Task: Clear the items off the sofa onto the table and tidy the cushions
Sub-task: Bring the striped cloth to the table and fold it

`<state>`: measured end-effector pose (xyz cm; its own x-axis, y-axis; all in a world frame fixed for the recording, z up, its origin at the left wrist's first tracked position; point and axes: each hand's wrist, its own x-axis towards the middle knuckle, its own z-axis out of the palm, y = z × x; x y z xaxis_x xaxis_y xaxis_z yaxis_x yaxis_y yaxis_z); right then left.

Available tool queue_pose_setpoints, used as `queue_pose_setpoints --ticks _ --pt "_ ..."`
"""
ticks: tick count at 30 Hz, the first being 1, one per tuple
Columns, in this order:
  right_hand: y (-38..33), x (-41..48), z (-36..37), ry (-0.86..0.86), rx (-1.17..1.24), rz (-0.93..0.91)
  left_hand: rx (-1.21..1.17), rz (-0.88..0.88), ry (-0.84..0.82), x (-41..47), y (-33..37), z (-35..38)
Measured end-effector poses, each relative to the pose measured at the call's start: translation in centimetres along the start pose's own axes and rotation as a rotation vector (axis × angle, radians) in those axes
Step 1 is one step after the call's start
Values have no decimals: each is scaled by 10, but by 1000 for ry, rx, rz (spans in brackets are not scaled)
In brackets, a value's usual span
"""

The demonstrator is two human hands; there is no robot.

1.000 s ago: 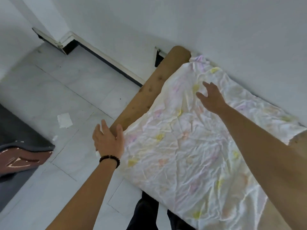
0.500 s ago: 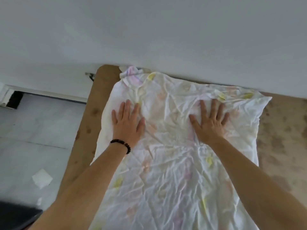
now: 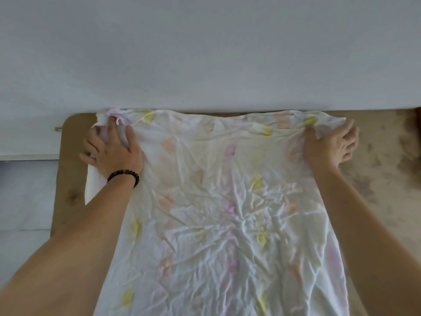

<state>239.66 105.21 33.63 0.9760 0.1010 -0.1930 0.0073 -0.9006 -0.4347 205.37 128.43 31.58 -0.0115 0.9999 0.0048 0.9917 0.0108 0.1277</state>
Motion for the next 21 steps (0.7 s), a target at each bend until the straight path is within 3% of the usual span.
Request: queue_pose_setpoints --ticks 6,9,12,15,19,21 --pt "-1 20 3 17 -72 -228 -78 -16 49 2 -5 6" --pt "-9 23 -17 -10 96 -215 -171 -32 69 8 -6 4" --pt "-14 30 -40 -4 130 -192 -447 -67 94 16 6 -22" --pt "-17 39 -60 42 181 -152 -517 -226 -116 30 19 -59" --pt "-17 47 -81 17 388 -19 -968 -314 -833 54 21 -81" --pt "-19 46 -89 -6 493 28 -1050 -277 -944 55 20 -87"
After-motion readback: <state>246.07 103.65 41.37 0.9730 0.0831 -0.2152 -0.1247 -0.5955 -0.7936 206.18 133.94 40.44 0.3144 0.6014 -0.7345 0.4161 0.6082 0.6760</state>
